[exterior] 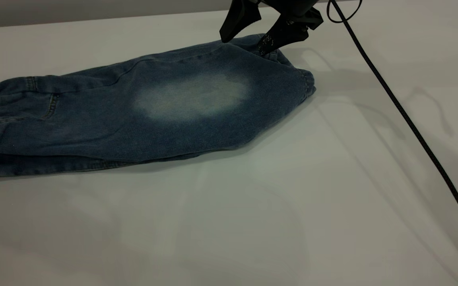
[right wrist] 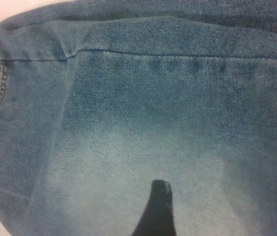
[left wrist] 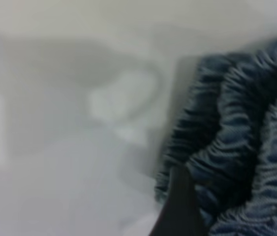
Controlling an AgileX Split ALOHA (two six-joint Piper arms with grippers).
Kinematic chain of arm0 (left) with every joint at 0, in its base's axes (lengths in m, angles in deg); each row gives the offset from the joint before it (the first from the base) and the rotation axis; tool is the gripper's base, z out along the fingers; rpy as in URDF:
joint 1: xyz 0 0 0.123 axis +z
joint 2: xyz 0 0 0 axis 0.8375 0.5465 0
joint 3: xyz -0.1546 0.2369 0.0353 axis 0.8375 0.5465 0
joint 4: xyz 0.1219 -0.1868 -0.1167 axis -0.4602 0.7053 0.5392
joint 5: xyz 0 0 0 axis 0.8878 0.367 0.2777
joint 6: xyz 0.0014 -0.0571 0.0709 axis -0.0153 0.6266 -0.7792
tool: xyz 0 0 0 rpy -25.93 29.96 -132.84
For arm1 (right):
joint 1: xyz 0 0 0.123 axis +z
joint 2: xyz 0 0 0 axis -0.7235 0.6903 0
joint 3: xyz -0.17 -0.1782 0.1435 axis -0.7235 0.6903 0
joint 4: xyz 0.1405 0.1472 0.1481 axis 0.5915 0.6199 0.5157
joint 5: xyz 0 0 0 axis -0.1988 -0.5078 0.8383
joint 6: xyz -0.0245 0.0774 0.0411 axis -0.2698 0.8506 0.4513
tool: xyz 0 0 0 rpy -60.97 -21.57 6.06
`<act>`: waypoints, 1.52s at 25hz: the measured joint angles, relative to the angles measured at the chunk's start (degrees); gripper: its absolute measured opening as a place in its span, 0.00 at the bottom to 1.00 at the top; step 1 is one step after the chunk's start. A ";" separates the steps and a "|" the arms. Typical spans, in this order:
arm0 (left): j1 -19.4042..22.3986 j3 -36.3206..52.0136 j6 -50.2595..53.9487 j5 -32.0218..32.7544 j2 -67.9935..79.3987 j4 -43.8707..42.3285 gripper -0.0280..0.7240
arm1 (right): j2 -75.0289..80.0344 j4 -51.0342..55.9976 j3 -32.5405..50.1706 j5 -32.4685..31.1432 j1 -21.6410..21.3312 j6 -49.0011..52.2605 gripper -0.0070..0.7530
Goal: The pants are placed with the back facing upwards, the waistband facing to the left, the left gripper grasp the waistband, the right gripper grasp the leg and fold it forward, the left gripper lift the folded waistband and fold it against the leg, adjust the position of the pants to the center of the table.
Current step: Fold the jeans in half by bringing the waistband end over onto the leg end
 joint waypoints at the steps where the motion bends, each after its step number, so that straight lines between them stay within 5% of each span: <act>1: 0.00 0.00 -0.73 -0.06 0.00 0.00 0.71 | 0.00 -0.13 0.00 0.06 0.00 0.00 0.77; 6: -0.06 0.00 -4.58 0.30 -0.06 0.41 0.73 | 0.00 -0.31 0.00 0.12 0.00 -1.13 0.77; 14: -0.06 0.00 -5.75 -1.88 3.43 0.61 0.89 | 0.00 -0.30 0.00 0.25 0.00 -2.54 0.77; 26: -0.06 -2.39 -10.74 4.65 8.97 6.27 0.86 | 0.00 -0.25 0.00 0.03 0.00 -2.54 0.77; 38: -2.83 -4.00 -21.14 2.28 12.22 18.83 0.83 | 0.00 -0.25 0.00 0.17 0.00 -2.59 0.77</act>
